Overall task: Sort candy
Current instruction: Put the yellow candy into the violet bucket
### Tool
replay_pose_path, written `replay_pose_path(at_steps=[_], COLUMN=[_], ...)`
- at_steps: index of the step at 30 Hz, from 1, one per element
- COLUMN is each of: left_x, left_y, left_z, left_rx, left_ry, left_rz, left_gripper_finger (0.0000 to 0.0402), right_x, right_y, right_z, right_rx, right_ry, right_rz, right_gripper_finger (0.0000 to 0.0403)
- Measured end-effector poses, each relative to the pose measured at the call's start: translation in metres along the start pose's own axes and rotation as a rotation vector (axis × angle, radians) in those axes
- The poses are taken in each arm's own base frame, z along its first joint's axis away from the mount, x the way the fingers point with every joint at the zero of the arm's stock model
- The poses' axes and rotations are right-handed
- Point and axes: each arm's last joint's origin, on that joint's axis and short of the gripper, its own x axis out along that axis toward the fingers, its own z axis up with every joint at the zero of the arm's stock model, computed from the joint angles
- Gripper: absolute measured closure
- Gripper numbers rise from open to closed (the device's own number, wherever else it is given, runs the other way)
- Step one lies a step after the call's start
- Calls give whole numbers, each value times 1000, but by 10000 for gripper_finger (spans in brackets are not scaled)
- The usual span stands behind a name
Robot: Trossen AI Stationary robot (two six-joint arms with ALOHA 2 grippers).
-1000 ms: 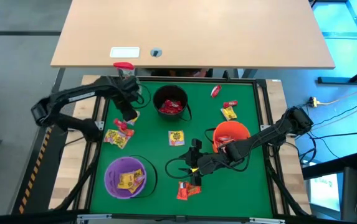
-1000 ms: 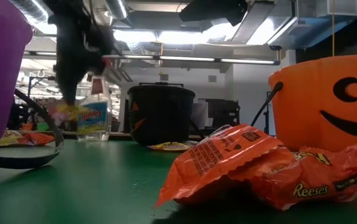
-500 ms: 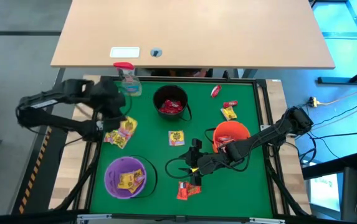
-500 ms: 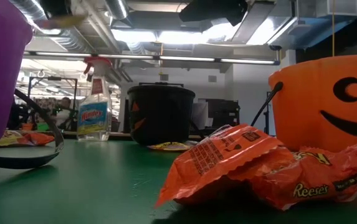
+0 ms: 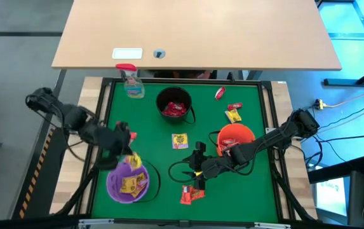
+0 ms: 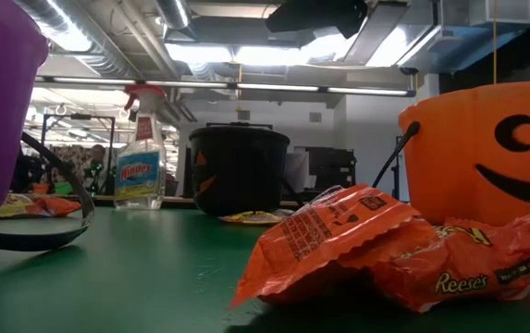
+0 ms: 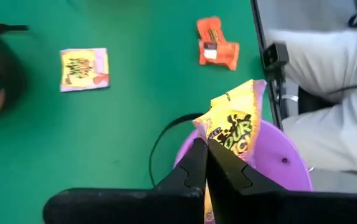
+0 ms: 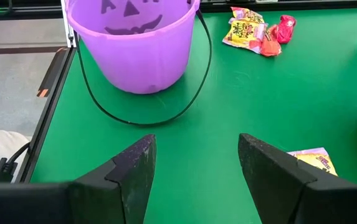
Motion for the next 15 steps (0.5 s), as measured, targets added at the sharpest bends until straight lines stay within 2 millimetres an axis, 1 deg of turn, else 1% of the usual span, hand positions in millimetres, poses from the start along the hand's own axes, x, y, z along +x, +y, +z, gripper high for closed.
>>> replay_pose_path(at_steps=[4,7,11,15], left_x=[24,42,58,63], left_y=[-25,-41,-51,-55], left_z=[-5,-9,-13,-15], left_rx=[87,112,98,83], left_ry=[71,130,187,208], left_rz=[8,10,24,28], left_gripper_finger=[401,401,401,401], right_x=[0,0,0,0], right_y=[0,0,1,1], right_z=[0,1,2,2], right_rx=[1,2,8,8], right_ry=[-2,-5,-21,-20], right_rz=[0,1,6,6], right_gripper_finger=[178,178,178,178])
